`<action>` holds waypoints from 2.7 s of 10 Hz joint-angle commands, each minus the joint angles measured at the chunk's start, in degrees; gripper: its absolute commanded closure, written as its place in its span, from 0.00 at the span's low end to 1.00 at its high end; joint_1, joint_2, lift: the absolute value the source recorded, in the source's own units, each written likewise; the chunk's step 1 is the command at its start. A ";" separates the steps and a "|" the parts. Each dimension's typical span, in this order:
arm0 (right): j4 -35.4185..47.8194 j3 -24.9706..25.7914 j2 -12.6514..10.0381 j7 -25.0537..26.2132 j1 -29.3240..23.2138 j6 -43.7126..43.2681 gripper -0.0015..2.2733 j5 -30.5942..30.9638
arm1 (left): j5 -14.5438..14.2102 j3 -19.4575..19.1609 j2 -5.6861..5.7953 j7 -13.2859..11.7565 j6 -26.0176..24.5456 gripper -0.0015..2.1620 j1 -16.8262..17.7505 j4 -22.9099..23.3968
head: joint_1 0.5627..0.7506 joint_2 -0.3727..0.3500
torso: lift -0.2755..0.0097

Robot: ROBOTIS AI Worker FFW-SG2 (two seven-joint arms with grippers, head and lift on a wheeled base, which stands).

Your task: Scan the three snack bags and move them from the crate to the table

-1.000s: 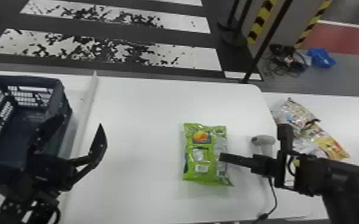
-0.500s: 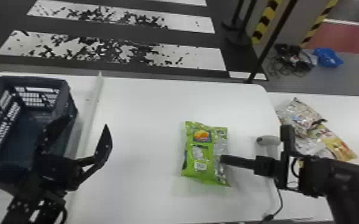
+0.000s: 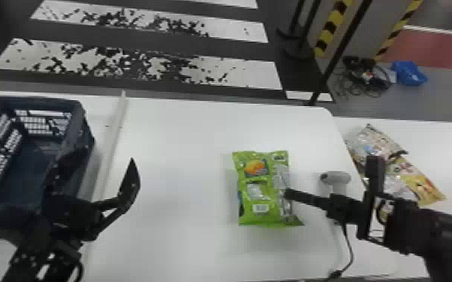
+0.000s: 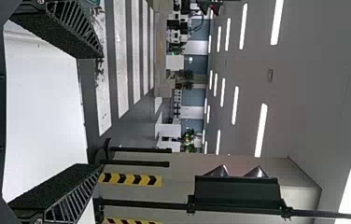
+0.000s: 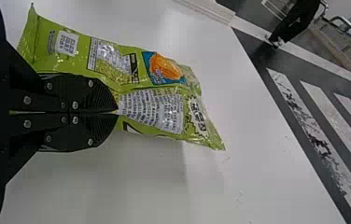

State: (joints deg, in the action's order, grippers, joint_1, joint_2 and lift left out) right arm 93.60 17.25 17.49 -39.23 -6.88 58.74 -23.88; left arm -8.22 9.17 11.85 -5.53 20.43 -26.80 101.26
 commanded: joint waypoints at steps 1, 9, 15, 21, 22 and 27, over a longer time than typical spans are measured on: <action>3.78 3.93 -0.61 0.73 -1.03 -0.77 0.99 -4.60 | -0.13 0.06 -0.07 0.00 0.00 0.01 0.00 -0.18 | 0.70 0.27 | 0.75; -7.21 20.28 -2.37 31.58 -0.06 -36.63 0.99 -12.95 | -1.80 -1.00 0.54 0.44 6.15 0.01 -1.67 -0.80 | 0.70 0.03 | 0.75; -25.75 14.30 -1.05 44.06 6.26 -43.13 0.73 -1.26 | -1.80 -1.00 1.16 0.44 6.15 0.01 -3.26 2.19 | 0.70 0.03 | 0.75; -5.89 9.64 -0.17 51.35 -5.60 -58.07 0.02 -2.14 | -1.80 -0.91 0.81 0.70 5.27 0.01 -3.43 3.86 | 0.70 0.03 | 0.75; 0.79 7.62 -0.79 49.77 -9.64 -58.07 0.03 -2.57 | -1.80 -0.82 0.81 0.70 5.10 0.01 -3.43 4.21 | 0.70 0.03 | 0.75; 19.16 -16.64 -8.96 48.63 -17.91 -57.55 0.03 5.51 | -1.97 -2.14 0.45 0.88 -3.16 0.01 -5.72 11.15 | 0.70 0.09 | 0.75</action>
State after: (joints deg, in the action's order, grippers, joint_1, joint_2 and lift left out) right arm 112.07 3.77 9.13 9.43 -24.31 1.22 -19.66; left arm -10.10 7.49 12.38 -4.68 18.98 -31.82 110.92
